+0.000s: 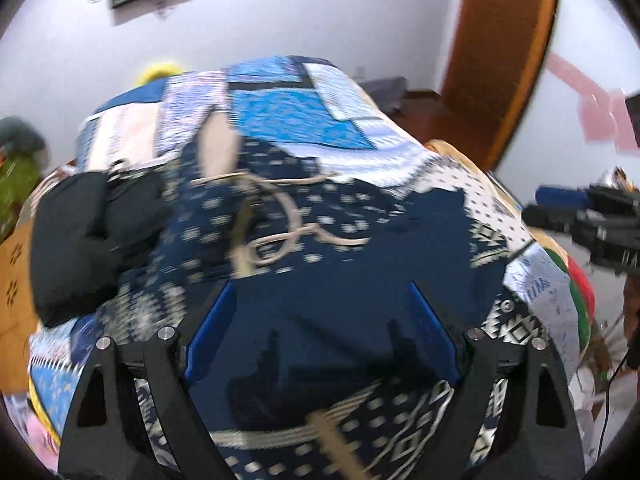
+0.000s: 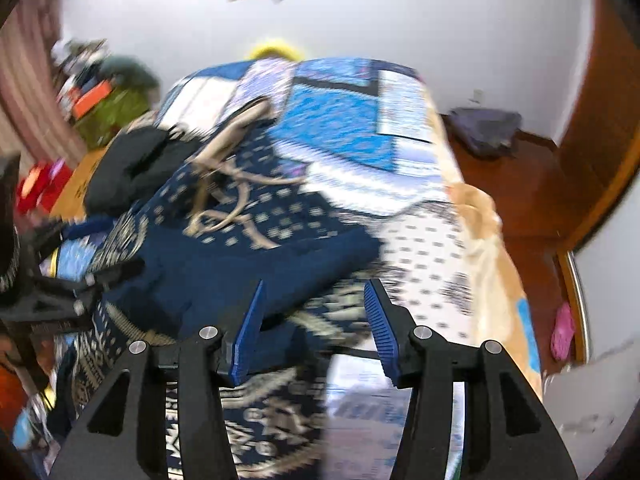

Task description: Fold large clothes

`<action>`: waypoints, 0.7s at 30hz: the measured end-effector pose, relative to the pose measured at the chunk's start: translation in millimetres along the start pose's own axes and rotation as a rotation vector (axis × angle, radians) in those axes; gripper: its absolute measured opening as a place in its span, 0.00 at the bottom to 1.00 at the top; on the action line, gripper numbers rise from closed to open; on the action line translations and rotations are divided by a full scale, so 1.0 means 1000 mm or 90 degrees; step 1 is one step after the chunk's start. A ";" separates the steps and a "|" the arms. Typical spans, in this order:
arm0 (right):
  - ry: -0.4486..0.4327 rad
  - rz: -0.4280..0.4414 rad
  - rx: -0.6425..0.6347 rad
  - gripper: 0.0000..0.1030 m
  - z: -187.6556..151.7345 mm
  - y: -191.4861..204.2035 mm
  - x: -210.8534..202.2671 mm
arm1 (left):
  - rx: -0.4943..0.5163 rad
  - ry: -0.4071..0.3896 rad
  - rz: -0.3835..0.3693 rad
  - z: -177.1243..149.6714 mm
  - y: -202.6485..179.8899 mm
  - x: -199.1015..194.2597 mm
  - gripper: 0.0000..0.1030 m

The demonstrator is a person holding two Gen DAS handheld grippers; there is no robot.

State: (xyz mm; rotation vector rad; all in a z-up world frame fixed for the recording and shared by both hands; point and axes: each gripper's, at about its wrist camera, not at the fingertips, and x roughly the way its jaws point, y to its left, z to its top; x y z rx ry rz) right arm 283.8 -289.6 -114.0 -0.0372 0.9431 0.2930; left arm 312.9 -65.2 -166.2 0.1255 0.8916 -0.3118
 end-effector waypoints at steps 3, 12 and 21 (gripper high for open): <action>-0.010 -0.028 0.044 0.46 0.000 -0.026 -0.003 | 0.040 0.025 -0.014 0.009 -0.027 0.021 0.84; 0.016 -0.041 0.081 0.46 -0.008 -0.060 0.016 | 0.088 0.081 -0.036 0.024 -0.077 0.078 0.84; 0.052 -0.006 0.061 0.46 -0.009 -0.055 0.045 | 0.020 0.139 -0.063 0.025 -0.057 0.117 0.21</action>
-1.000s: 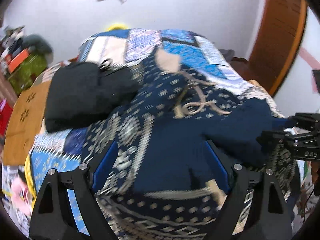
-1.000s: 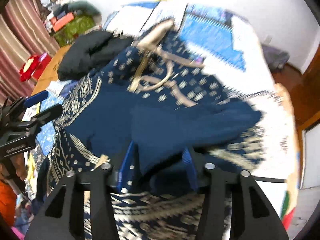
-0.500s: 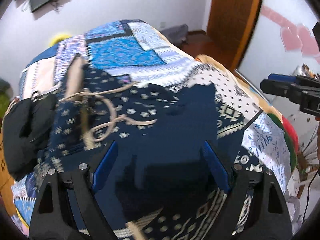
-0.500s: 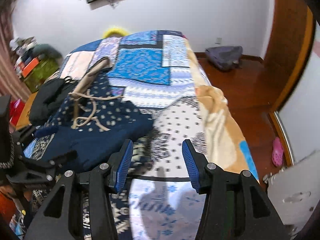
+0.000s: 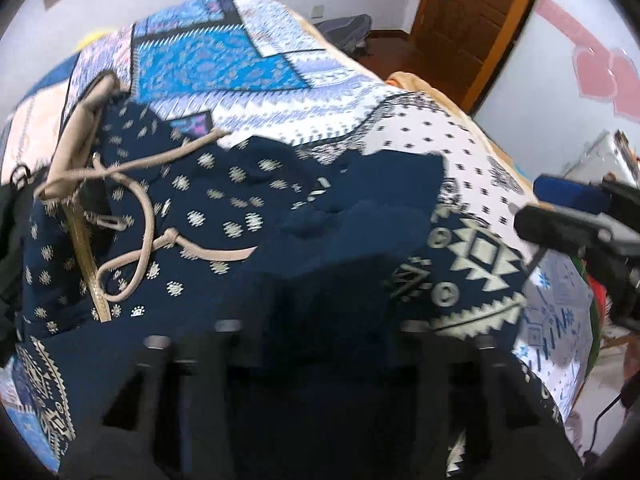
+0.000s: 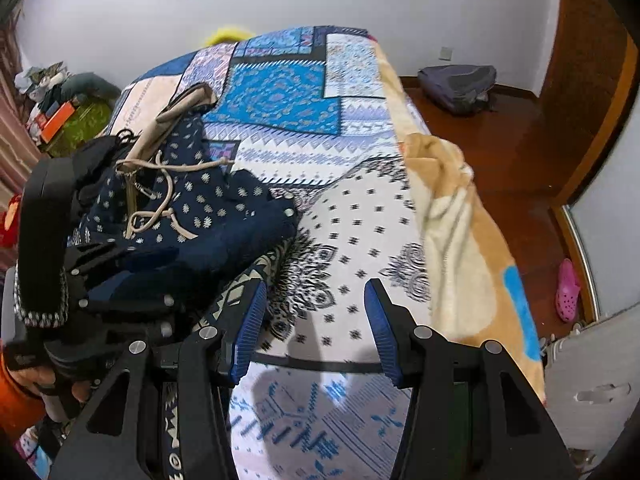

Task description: Fold large clothes

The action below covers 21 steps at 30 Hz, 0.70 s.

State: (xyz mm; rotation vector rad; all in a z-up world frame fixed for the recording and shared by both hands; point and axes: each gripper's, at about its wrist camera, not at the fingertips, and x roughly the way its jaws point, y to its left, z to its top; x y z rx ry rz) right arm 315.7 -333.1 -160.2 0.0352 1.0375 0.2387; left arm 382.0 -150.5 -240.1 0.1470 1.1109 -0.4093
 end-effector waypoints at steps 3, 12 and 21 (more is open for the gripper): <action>0.018 0.012 -0.009 0.46 0.000 0.007 0.014 | -0.036 -0.009 -0.015 0.004 0.018 -0.007 0.07; 0.050 0.010 -0.047 0.46 -0.002 0.019 0.025 | -0.034 -0.193 0.036 0.025 0.057 -0.124 0.05; 0.021 0.026 -0.024 0.46 0.012 0.037 0.027 | -0.044 -0.329 0.111 -0.007 0.091 -0.199 0.05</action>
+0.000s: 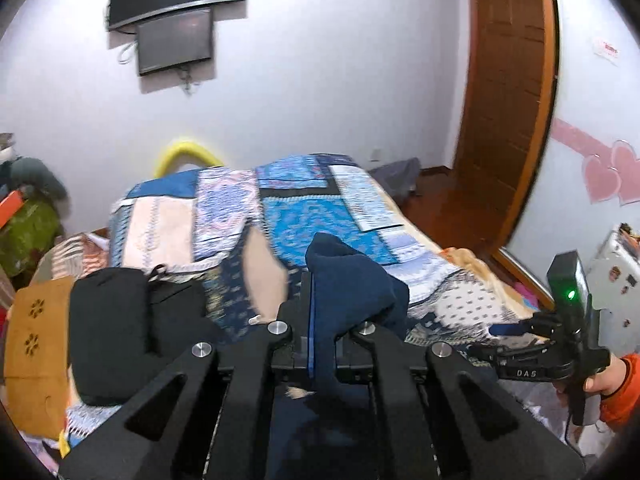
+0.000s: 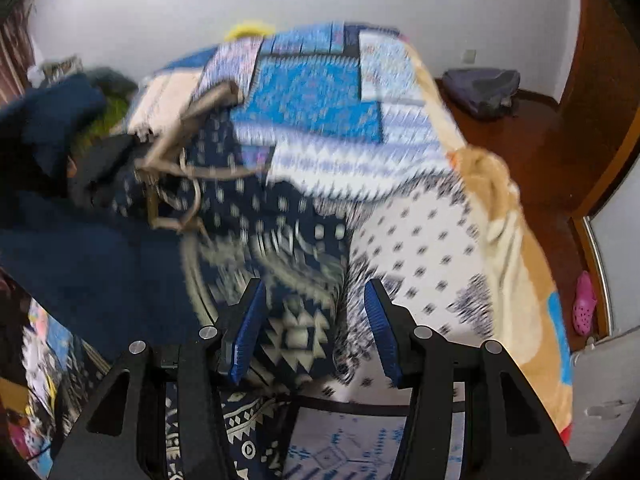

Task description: Fold large clothes

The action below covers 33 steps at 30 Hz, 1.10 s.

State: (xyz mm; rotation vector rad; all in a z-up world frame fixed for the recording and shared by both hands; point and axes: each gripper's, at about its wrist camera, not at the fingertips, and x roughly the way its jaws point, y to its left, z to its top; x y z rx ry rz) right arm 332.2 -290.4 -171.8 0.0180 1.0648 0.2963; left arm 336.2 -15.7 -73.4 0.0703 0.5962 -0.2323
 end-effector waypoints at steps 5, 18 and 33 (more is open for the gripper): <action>0.046 -0.012 -0.049 0.46 -0.023 0.022 0.030 | -0.053 0.061 0.029 -0.047 0.042 0.008 0.05; 0.023 -0.035 -0.074 0.58 -0.033 0.034 0.031 | -0.208 0.200 0.085 -0.174 0.128 0.015 0.56; 0.016 -0.058 -0.083 0.60 -0.036 0.039 0.034 | -0.383 0.184 0.028 -0.223 0.169 -0.014 0.58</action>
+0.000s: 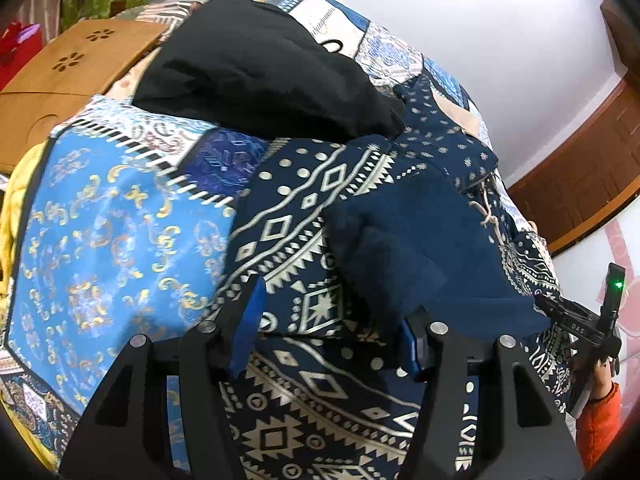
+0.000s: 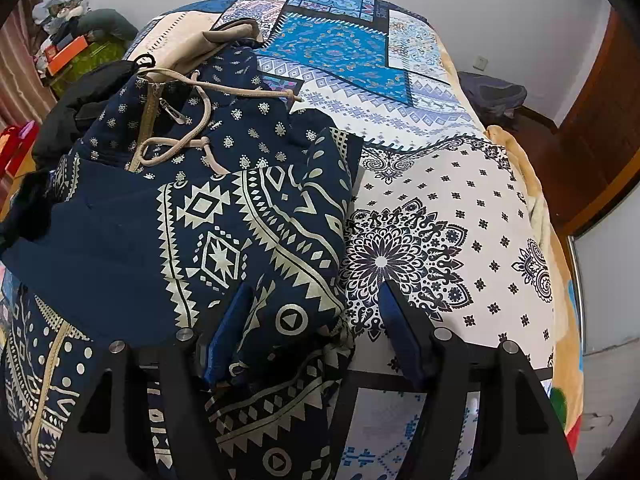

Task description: Fold large clothes

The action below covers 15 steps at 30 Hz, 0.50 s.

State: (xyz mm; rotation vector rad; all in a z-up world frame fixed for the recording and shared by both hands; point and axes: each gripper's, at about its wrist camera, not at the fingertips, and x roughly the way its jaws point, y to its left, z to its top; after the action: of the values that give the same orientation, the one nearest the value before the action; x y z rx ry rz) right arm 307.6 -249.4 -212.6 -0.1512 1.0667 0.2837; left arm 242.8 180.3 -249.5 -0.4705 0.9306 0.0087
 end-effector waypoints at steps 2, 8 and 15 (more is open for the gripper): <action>0.000 -0.001 -0.002 0.60 0.000 0.000 0.000 | 0.007 -0.009 0.020 -0.001 0.002 -0.005 0.58; -0.003 0.002 0.003 0.61 0.000 -0.001 0.001 | 0.099 -0.021 0.182 -0.003 0.000 -0.007 0.57; 0.011 0.005 0.003 0.62 0.004 -0.001 -0.004 | 0.144 -0.014 0.221 0.000 -0.002 -0.015 0.57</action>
State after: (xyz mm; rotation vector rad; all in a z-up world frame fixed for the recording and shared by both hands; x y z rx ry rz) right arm 309.5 -250.1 -207.3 -0.1454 1.0860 0.2868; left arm 234.0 181.1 -237.7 -0.0960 0.9696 0.2217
